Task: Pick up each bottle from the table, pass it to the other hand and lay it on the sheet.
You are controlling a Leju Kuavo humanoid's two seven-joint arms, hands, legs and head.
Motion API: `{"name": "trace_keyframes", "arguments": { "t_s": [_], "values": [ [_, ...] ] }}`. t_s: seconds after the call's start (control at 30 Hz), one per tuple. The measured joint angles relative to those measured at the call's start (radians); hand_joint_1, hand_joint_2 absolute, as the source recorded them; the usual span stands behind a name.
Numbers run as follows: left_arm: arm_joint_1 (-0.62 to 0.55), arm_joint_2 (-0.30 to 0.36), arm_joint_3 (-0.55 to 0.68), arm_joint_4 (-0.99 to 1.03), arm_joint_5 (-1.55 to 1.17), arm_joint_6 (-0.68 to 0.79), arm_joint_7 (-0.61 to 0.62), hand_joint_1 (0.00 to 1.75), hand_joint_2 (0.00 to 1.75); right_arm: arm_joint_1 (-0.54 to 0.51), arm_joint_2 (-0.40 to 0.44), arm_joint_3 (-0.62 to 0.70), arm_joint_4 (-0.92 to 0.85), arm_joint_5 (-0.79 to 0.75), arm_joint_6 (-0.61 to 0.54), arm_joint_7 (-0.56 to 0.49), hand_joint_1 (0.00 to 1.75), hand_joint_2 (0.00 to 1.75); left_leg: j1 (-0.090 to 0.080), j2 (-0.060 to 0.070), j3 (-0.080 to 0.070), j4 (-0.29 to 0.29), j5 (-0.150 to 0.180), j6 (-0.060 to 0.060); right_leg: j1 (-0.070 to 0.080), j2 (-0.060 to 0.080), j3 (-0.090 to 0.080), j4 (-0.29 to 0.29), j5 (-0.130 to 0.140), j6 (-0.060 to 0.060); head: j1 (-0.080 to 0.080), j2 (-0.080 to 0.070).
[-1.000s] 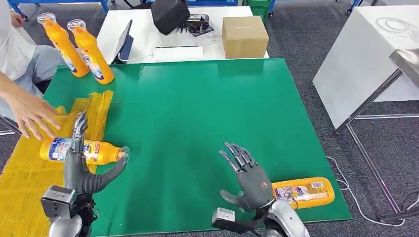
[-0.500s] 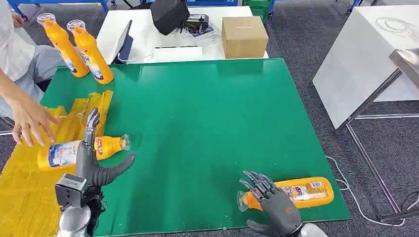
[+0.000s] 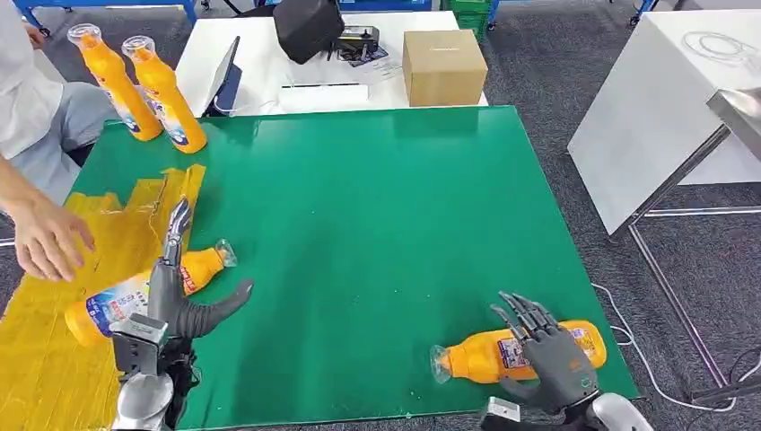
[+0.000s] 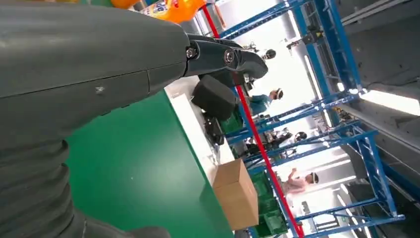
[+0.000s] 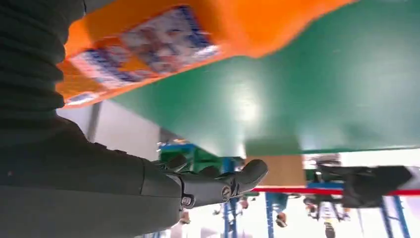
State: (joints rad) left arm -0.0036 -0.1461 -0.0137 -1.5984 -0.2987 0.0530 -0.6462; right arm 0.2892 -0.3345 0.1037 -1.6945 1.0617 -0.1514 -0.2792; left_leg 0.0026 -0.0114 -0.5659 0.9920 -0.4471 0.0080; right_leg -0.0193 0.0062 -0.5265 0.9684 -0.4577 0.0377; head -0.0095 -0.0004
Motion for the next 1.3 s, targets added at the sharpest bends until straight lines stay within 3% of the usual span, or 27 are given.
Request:
{"name": "trace_keyframes", "arguments": {
  "t_s": [0.63, 1.2, 1.23, 1.27, 1.3],
  "values": [
    [0.0, 0.001, 0.003, 0.021, 0.007, 0.0, 0.0, 0.0, 1.75, -0.018, 0.012, -0.093, 0.069, 0.039, 0.003, 0.012, 0.0, 1.75, 0.0, 0.0, 0.0, 0.0, 0.0, 0.0, 0.0, 0.0, 0.0, 0.0, 0.0, 0.0, 0.0, 0.0],
    [0.0, 0.006, 0.005, 0.037, 0.028, -0.012, -0.008, 0.0, 1.75, -0.022, -0.009, -0.191, 0.151, 0.101, 0.103, 0.029, 0.0, 1.75, 0.0, 0.0, 0.0, 0.0, 0.0, 0.0, 0.0, 0.0, 0.0, 0.0, 0.0, 0.0, 0.0, 0.0],
    [0.0, 0.006, 0.005, 0.039, 0.028, -0.014, -0.009, 0.0, 1.75, -0.026, -0.012, -0.192, 0.159, 0.112, 0.108, 0.039, 0.31, 1.75, 0.0, 0.0, 0.0, 0.0, 0.0, 0.0, 0.0, 0.0, 0.0, 0.0, 0.0, 0.0, 0.0, 0.0],
    [0.0, 0.006, 0.005, 0.04, 0.029, -0.018, -0.009, 0.0, 1.75, -0.03, -0.015, -0.192, 0.169, 0.119, 0.114, 0.048, 1.38, 1.75, 0.0, 0.0, 0.0, 0.0, 0.0, 0.0, 0.0, 0.0, 0.0, 0.0, 0.0, 0.0, 0.0, 0.0],
    [0.0, 0.006, 0.005, 0.041, 0.03, -0.019, -0.01, 0.0, 1.75, -0.035, -0.018, -0.192, 0.175, 0.127, 0.118, 0.055, 1.34, 1.75, 0.0, 0.0, 0.001, 0.0, 0.0, 0.0, 0.0, 0.0, 0.0, 0.0, 0.0, 0.0, 0.0, 0.0]
  ]
}}
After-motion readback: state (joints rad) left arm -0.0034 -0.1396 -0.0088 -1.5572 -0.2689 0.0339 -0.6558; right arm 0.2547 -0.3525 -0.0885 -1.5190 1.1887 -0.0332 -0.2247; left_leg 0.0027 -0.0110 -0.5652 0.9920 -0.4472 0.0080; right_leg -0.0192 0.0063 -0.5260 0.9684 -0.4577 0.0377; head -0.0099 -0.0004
